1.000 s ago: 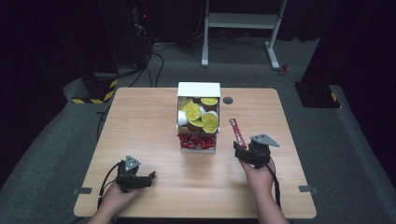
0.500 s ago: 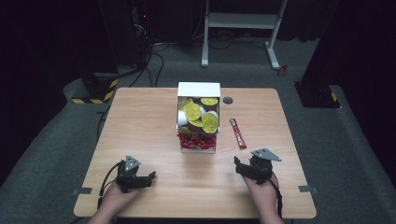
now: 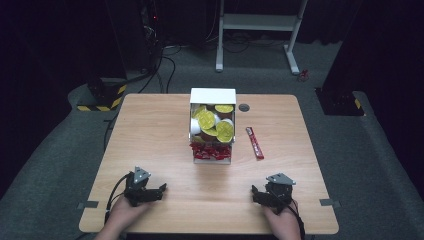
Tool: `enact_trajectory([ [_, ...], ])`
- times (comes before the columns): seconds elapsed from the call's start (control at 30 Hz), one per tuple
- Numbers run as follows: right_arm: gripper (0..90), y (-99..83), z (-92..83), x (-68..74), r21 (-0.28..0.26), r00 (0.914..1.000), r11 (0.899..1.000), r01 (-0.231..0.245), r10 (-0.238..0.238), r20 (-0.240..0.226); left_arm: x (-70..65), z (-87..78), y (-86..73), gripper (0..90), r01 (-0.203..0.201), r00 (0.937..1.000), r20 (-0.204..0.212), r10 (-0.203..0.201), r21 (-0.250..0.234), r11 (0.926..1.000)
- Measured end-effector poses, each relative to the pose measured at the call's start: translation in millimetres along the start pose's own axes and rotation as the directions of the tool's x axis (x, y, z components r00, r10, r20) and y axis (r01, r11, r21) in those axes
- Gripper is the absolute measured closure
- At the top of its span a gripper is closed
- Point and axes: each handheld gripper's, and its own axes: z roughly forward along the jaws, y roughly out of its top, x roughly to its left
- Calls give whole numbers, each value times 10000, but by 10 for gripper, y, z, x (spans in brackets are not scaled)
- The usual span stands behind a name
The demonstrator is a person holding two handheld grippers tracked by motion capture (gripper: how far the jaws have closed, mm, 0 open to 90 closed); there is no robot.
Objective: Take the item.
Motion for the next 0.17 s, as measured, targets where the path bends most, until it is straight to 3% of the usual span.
enact_trajectory([
  [0.17, 121, 5, 6, 20, -10, 9997, 9998, -183, 183, 130, 0, -1, -1, 107, 15, 10000, -13, -15, -7, 10000],
])
